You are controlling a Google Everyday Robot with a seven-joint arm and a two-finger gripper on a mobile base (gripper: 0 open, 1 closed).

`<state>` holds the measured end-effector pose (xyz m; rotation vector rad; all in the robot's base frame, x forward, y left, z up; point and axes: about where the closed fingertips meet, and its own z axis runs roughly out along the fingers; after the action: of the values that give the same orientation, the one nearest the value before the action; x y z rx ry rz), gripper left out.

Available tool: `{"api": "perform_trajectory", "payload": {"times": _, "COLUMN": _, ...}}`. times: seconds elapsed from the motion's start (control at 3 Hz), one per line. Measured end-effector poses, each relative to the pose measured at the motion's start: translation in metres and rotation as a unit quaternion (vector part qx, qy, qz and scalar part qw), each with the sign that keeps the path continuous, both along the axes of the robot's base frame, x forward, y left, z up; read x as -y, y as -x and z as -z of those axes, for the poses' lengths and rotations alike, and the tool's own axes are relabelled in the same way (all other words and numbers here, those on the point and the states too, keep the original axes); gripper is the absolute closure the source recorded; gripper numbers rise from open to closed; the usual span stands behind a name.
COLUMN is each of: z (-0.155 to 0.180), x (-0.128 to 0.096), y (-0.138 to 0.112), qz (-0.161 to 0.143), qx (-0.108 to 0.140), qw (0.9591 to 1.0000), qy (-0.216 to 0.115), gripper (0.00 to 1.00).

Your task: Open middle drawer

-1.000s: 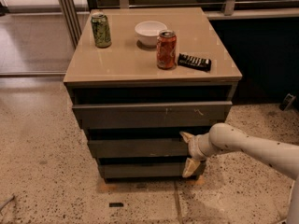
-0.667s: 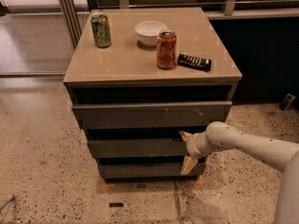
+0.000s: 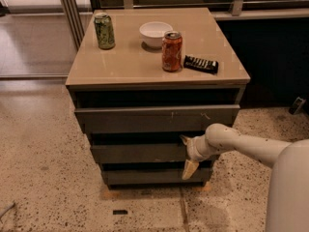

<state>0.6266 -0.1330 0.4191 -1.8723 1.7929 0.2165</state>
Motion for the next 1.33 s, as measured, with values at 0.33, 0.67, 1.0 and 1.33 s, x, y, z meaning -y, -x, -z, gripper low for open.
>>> {"api": "perform_trajectory", "payload": {"times": 0.33, "z": 0.020, "x": -0.009, "y": 0.001, "qz": -0.004, "qx": -0.021, "qw": 0.9998, "qy": -0.003, "gripper": 0.00}}
{"api": "perform_trajectory", "payload": {"times": 0.67, "z": 0.017, "x": -0.011, "y": 0.003, "qz": -0.005, "qx": -0.029, "qw": 0.9995, "qy": -0.007, "gripper": 0.00}}
{"api": "perform_trajectory", "payload": {"times": 1.0, "z": 0.009, "x": -0.010, "y": 0.011, "qz": -0.008, "qx": -0.054, "qw": 0.9984, "qy": -0.015, "gripper": 0.00}}
{"api": "perform_trajectory", "payload": {"times": 1.33, "z": 0.004, "x": -0.002, "y": 0.028, "qz": -0.004, "qx": -0.087, "qw": 0.9959, "qy": -0.025, "gripper": 0.00}}
